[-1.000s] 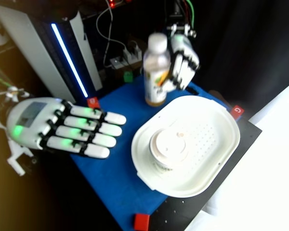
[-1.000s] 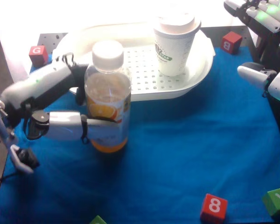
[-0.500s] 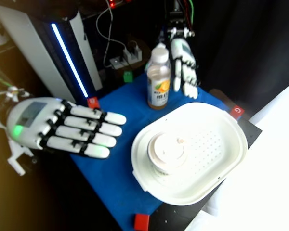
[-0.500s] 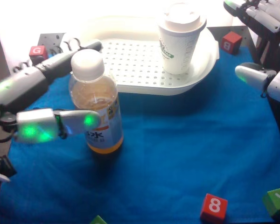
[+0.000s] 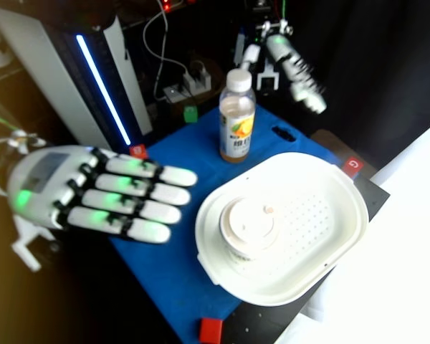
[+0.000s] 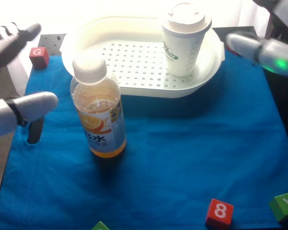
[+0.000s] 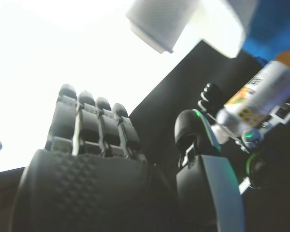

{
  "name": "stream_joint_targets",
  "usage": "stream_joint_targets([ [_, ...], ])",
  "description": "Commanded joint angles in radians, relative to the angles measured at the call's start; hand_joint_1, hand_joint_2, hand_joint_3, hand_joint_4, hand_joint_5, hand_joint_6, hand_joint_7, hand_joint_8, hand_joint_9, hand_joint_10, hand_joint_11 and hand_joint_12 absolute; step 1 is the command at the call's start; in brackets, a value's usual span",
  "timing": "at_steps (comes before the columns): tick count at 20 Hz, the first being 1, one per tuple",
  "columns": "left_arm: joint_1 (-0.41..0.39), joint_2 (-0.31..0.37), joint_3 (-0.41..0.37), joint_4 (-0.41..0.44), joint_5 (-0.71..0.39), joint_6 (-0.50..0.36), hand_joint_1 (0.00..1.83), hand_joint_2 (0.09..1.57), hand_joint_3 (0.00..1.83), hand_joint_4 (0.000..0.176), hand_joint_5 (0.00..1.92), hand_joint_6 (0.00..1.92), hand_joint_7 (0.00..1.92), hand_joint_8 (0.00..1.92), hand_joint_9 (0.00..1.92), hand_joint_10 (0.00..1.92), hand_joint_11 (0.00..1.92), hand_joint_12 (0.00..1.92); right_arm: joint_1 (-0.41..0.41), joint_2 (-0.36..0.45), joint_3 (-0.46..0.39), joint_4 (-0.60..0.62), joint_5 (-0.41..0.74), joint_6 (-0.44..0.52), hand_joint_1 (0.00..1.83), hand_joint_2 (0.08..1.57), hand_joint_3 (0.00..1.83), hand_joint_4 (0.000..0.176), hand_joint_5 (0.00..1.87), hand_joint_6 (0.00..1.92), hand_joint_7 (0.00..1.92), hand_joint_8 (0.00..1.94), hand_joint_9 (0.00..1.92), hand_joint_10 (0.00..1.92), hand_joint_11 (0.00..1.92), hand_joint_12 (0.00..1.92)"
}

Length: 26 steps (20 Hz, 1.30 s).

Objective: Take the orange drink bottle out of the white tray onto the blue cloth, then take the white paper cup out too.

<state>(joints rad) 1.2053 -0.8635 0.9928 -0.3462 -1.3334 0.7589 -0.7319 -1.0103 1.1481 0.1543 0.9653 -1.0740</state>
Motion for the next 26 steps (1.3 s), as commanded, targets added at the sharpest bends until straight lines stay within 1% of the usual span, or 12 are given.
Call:
stream_joint_targets([
  [1, 0.004, 0.003, 0.000, -0.014, -0.149, -0.003, 0.49, 1.07, 0.00, 0.092, 0.00, 0.00, 0.00, 0.00, 0.00, 0.00, 0.00, 0.00, 0.034, -0.023, 0.021, -0.024, 0.045, 0.003, 0.40, 1.31, 0.00, 0.029, 0.00, 0.00, 0.00, 0.00, 0.00, 0.00, 0.00, 0.00],
  [2, 0.021, 0.003, -0.001, -0.034, -0.169, -0.003, 0.51, 1.06, 0.00, 0.109, 0.01, 0.01, 0.00, 0.00, 0.00, 0.00, 0.00, 0.00, 0.065, -0.056, 0.056, -0.029, 0.000, 0.003, 0.39, 1.29, 0.00, 0.069, 0.00, 0.00, 0.00, 0.00, 0.00, 0.00, 0.04, 0.02],
  [3, 0.025, 0.003, -0.001, -0.040, -0.176, -0.003, 0.52, 1.06, 0.00, 0.127, 0.02, 0.01, 0.00, 0.00, 0.00, 0.00, 0.00, 0.00, 0.085, -0.078, 0.080, -0.030, -0.031, 0.003, 0.44, 1.28, 0.00, 0.073, 0.00, 0.00, 0.00, 0.00, 0.00, 0.00, 0.02, 0.01],
  [5, 0.025, 0.001, 0.000, -0.045, -0.184, -0.003, 0.50, 1.08, 0.01, 0.172, 0.01, 0.00, 0.00, 0.00, 0.00, 0.00, 0.00, 0.00, 0.132, -0.150, 0.160, -0.033, -0.123, 0.002, 0.51, 1.25, 0.00, 0.031, 0.00, 0.00, 0.00, 0.00, 0.00, 0.00, 0.00, 0.00],
  [17, 0.025, -0.007, 0.007, -0.070, -0.194, -0.004, 0.50, 1.16, 0.00, 0.138, 0.01, 0.00, 0.00, 0.00, 0.00, 0.00, 0.00, 0.00, 0.218, -0.352, 0.383, -0.022, -0.367, -0.017, 0.67, 1.15, 0.00, 0.000, 0.00, 0.00, 0.00, 0.00, 0.00, 0.00, 0.00, 0.00],
  [19, 0.025, -0.011, 0.008, -0.072, -0.194, -0.004, 0.51, 1.15, 0.00, 0.152, 0.02, 0.01, 0.00, 0.00, 0.00, 0.00, 0.00, 0.00, 0.218, -0.352, 0.391, -0.019, -0.379, -0.016, 0.68, 1.15, 0.00, 0.000, 0.00, 0.00, 0.00, 0.00, 0.00, 0.00, 0.00, 0.00],
  [20, 0.025, -0.012, 0.008, -0.072, -0.194, -0.004, 0.50, 1.14, 0.00, 0.135, 0.02, 0.01, 0.00, 0.00, 0.00, 0.00, 0.01, 0.00, 0.218, -0.352, 0.394, -0.019, -0.386, -0.016, 0.64, 1.17, 0.00, 0.000, 0.00, 0.00, 0.00, 0.00, 0.01, 0.00, 0.08, 0.04],
  [21, 0.025, -0.012, 0.008, -0.072, -0.193, -0.004, 0.49, 1.15, 0.00, 0.128, 0.01, 0.00, 0.00, 0.00, 0.00, 0.00, 0.01, 0.01, 0.218, -0.352, 0.395, -0.018, -0.390, -0.016, 0.61, 1.21, 0.00, 0.000, 0.01, 0.02, 0.00, 0.00, 0.05, 0.03, 0.01, 0.52],
  [22, 0.025, -0.013, 0.008, -0.074, -0.194, -0.005, 0.49, 1.15, 0.00, 0.121, 0.02, 0.01, 0.00, 0.00, 0.00, 0.00, 0.01, 0.01, 0.218, -0.352, 0.396, -0.018, -0.397, -0.015, 0.67, 1.24, 0.00, 0.000, 0.25, 0.27, 0.34, 0.10, 0.29, 0.44, 0.07, 1.38],
  [23, 0.025, -0.013, 0.008, -0.075, -0.195, -0.005, 0.50, 1.16, 0.00, 0.132, 0.02, 0.01, 0.00, 0.00, 0.00, 0.00, 0.01, 0.01, 0.218, -0.352, 0.396, -0.018, -0.401, -0.014, 0.71, 1.24, 0.00, 0.000, 0.29, 0.85, 0.43, 0.68, 0.47, 1.30, 0.46, 1.81],
  [24, 0.025, -0.012, 0.008, -0.075, -0.195, -0.005, 0.49, 1.15, 0.00, 0.140, 0.02, 0.00, 0.00, 0.00, 0.00, 0.00, 0.00, 0.00, 0.218, -0.352, 0.397, -0.018, -0.401, -0.013, 0.83, 1.33, 0.01, 0.000, 0.50, 1.49, 0.65, 1.28, 0.83, 1.62, 0.87, 1.90],
  [26, 0.025, -0.013, 0.008, -0.076, -0.195, -0.005, 0.49, 1.14, 0.00, 0.143, 0.03, 0.01, 0.00, 0.00, 0.00, 0.00, 0.00, 0.00, 0.218, -0.352, 0.397, -0.018, -0.402, -0.011, 0.92, 1.35, 0.00, 0.000, 0.57, 1.65, 0.76, 1.79, 0.96, 1.89, 1.08, 1.92],
])
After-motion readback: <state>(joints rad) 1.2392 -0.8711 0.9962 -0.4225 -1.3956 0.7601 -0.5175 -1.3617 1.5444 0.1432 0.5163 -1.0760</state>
